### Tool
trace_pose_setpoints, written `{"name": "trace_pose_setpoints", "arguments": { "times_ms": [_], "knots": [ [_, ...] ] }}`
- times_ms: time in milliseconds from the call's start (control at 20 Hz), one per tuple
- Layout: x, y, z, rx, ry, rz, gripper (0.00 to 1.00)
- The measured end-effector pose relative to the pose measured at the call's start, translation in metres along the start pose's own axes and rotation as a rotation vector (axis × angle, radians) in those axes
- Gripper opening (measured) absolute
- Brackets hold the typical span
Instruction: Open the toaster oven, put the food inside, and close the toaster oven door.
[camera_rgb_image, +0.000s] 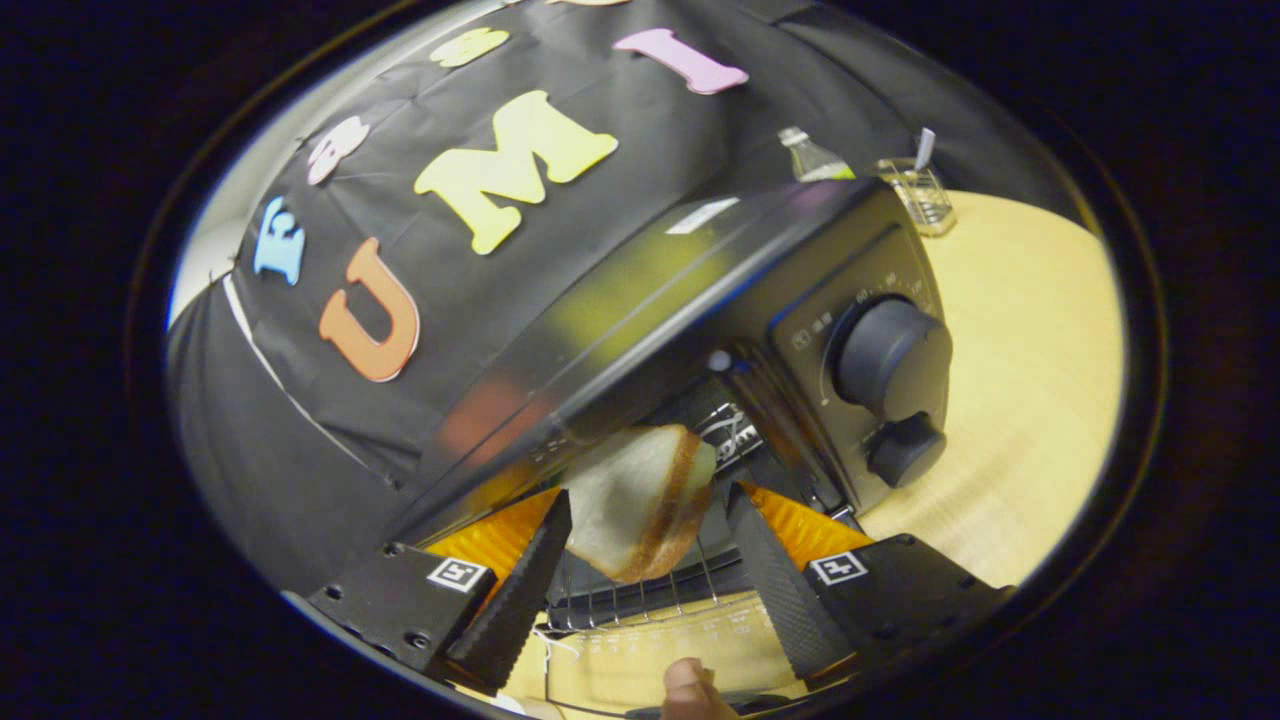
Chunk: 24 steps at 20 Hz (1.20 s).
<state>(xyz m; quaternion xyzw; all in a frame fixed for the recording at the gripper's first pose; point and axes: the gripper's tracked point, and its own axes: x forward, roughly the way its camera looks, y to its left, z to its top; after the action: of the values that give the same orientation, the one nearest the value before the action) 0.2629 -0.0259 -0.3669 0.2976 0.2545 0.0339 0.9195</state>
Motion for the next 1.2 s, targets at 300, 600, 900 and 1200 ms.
{"name": "trace_pose_setpoints", "arguments": {
  "times_ms": [300, 600, 900, 1200],
  "knots": [
    [-0.056, -0.006, -0.019, -0.238, -0.038, -0.049, 1.0],
    [-0.105, -0.008, -0.079, -0.444, -0.016, -0.054, 1.0],
    [-0.144, -0.027, -0.135, -0.5, 0.006, -0.111, 1.0],
    [-0.136, -0.04, -0.164, -0.591, 0.045, -0.146, 1.0]
  ]
}}
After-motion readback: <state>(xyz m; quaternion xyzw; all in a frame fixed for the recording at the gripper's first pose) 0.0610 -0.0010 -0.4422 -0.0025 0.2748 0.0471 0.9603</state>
